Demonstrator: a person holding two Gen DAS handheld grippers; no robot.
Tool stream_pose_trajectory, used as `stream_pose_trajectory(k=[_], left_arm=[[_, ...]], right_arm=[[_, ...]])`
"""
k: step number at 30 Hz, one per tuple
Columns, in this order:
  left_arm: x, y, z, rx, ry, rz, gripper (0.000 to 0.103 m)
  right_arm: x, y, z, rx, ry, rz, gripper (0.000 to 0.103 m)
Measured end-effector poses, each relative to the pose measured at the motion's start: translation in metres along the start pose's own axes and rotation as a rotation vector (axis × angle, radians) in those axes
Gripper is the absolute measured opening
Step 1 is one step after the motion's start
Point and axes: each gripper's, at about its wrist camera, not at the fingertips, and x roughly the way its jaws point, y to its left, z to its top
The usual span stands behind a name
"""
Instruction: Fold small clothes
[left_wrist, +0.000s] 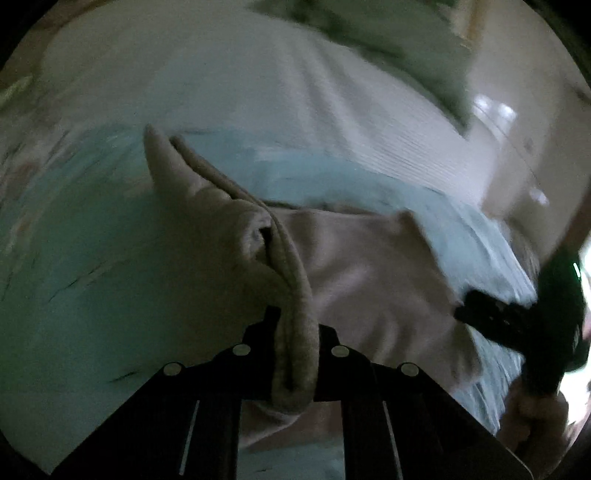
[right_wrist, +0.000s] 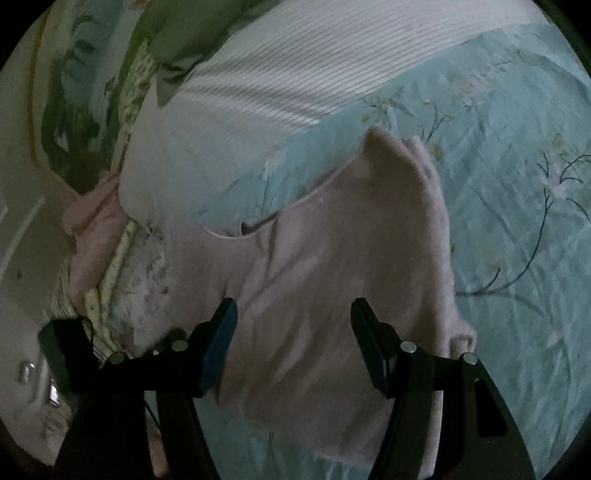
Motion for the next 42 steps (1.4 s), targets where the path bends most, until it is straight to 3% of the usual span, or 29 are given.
stream_pose_trajectory(k=[3,5,9,15,19,22,23,24,26,29,34,39,42], left_arm=[[0.014,-0.041,-0.009,0.098,0.017,-0.048,0.010],[0.028,-0.052,-0.018,0.107,0.049,-0.073,0.010],[0.043,-0.048,-0.029,0.070,0.093,-0.098,0.010],[0.037,-0.039,-0.027,0.035,0.062,-0.130,0.010],[0.038,-0.040,-0.029,0.038,0.060,-0.132,0.010],[0.040,-0.040,-0.032,0.053,0.067,-0.130,0.010],[0.039,-0.040,-0.033,0.061,0.067,-0.128,0.010],[0.041,-0.042,-0.034,0.068,0.066,-0.124,0.010],[0.039,-0.045,-0.036,0.091,0.068,-0.118,0.010],[0.031,-0.051,-0.031,0.118,0.059,-0.107,0.010],[0.009,-0.076,-0.013,0.138,0.014,-0.211,0.010],[0.024,-0.123,-0.013,0.177,0.050,-0.316,0.010],[0.051,-0.139,-0.024,0.187,0.113,-0.347,0.010]], right_arm=[[0.012,-0.003,0.009,0.017,0.038,0.017,0.065],[0.023,-0.002,0.012,0.014,0.065,0.018,0.065],[0.050,0.008,0.023,-0.008,0.102,0.024,0.065],[0.112,0.016,0.040,0.007,0.208,0.055,0.074],[0.150,0.020,0.046,0.033,0.239,0.102,0.074],[0.170,0.031,0.052,0.002,0.248,0.084,0.074],[0.176,0.037,0.054,-0.029,0.256,0.070,0.067],[0.179,0.042,0.056,-0.053,0.265,0.059,0.043],[0.172,0.053,0.063,-0.092,0.252,0.071,0.016],[0.127,0.066,0.075,-0.175,0.160,0.098,0.015],[0.058,0.044,0.092,-0.220,0.064,0.034,0.014],[0.042,-0.019,0.088,-0.145,0.093,-0.120,0.014],[0.049,-0.045,0.081,-0.109,0.117,-0.143,0.014]])
